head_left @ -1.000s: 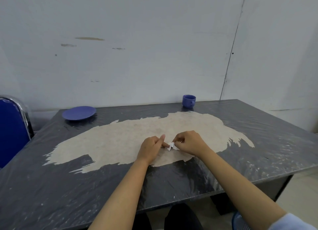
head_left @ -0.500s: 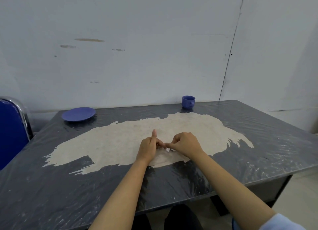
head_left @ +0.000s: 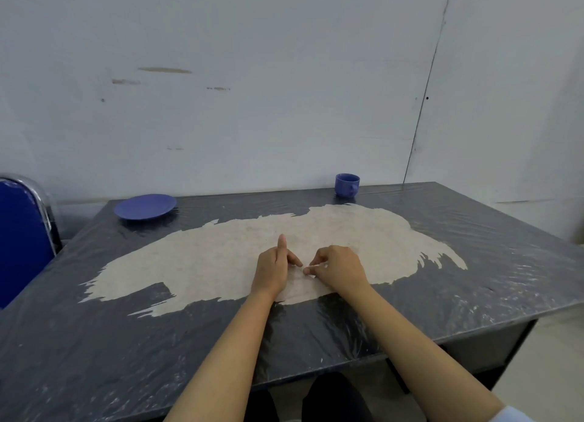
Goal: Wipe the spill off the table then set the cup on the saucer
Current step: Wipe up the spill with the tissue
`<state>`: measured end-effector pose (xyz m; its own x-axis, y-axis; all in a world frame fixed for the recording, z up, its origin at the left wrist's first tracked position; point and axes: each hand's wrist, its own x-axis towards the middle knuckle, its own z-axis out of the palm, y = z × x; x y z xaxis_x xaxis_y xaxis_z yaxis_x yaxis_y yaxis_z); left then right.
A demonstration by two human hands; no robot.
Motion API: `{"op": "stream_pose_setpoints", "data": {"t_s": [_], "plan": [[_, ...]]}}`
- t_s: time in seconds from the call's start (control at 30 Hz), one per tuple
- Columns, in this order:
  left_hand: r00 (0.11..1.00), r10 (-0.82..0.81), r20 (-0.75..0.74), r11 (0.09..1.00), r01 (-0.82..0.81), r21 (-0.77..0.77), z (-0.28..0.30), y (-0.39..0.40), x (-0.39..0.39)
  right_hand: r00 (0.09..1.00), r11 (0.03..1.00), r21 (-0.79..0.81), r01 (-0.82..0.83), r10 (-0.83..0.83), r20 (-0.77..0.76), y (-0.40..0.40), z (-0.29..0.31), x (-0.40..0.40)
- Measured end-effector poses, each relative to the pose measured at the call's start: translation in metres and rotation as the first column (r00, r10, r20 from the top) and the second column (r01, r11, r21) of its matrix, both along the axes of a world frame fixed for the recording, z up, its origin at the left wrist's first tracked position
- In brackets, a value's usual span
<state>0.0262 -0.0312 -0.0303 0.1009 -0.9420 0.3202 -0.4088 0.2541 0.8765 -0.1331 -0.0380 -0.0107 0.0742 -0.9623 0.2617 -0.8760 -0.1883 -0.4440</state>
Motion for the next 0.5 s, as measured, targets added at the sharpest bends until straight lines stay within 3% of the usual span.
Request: {"op": "stream_pose_setpoints", "data": {"t_s": [0.5], "plan": [[1.000, 0.000, 0.025, 1.000, 0.000, 0.002, 0.000, 0.000, 0.001, 0.996, 0.993, -0.088, -0.073, 0.076, 0.036, 0.012, -0.008, -0.003]]}}
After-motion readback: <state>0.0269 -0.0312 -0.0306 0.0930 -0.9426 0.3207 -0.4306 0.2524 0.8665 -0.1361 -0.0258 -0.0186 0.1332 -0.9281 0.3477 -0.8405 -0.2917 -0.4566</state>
